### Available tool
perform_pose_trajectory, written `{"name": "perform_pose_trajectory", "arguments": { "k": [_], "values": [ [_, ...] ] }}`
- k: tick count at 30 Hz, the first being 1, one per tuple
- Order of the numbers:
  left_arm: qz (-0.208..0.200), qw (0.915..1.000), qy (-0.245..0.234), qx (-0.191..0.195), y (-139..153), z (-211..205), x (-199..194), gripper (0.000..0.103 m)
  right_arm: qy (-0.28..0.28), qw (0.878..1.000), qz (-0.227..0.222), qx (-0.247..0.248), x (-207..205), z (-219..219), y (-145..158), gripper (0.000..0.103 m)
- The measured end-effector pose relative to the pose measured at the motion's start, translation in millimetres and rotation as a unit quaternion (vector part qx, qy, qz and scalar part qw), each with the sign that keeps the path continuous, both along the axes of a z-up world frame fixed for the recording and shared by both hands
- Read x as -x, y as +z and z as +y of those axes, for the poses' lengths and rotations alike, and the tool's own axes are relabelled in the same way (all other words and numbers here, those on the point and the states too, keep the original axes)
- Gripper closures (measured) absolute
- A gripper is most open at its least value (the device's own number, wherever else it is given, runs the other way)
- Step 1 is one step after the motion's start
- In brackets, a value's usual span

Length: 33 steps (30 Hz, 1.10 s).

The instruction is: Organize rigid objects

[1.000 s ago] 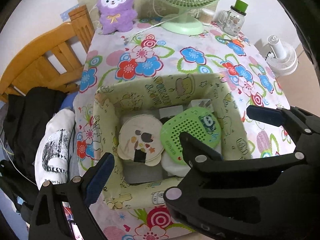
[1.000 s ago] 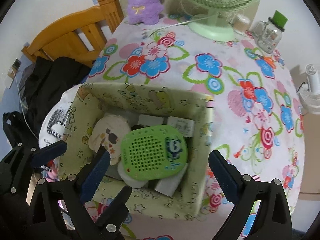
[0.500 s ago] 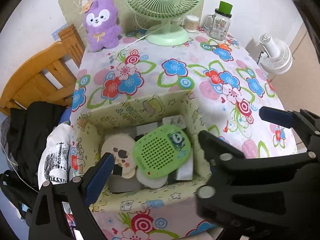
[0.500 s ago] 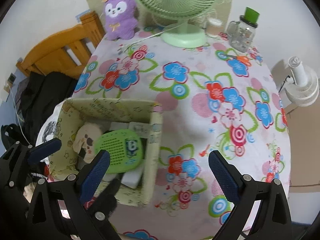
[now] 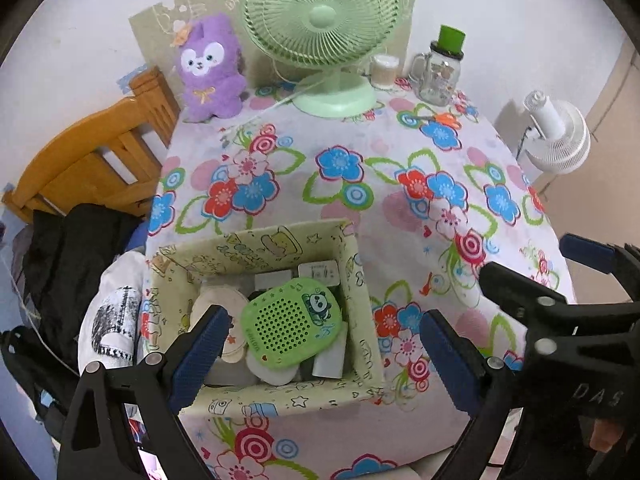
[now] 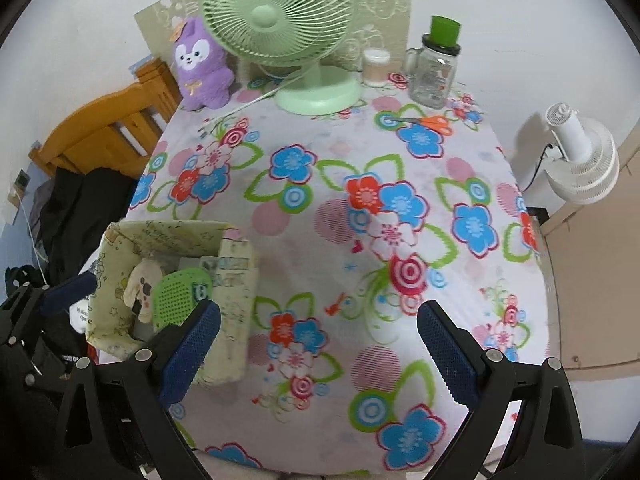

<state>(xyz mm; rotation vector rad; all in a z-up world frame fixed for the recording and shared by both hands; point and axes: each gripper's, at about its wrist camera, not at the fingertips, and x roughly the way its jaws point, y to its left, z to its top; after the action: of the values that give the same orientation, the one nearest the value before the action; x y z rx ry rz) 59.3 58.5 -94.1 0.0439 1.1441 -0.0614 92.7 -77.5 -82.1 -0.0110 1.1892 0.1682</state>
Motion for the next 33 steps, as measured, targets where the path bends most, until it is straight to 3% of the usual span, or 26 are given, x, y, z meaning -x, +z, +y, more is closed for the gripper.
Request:
{"name": "perform_pose_trajectory", "arguments": {
  "k": [17, 33],
  "values": [
    [-0.062, 0.9979, 0.019, 0.005, 64, -19, 21, 0.006, -0.003, 0.996, -0.093, 0.013, 21, -48, 76, 0.003],
    [-0.104, 0.9937, 0.034, 0.024, 88, -22, 49, 0.004, -0.026, 0.991, -0.133, 0.016, 54, -62, 101, 0.003]
  ]
}}
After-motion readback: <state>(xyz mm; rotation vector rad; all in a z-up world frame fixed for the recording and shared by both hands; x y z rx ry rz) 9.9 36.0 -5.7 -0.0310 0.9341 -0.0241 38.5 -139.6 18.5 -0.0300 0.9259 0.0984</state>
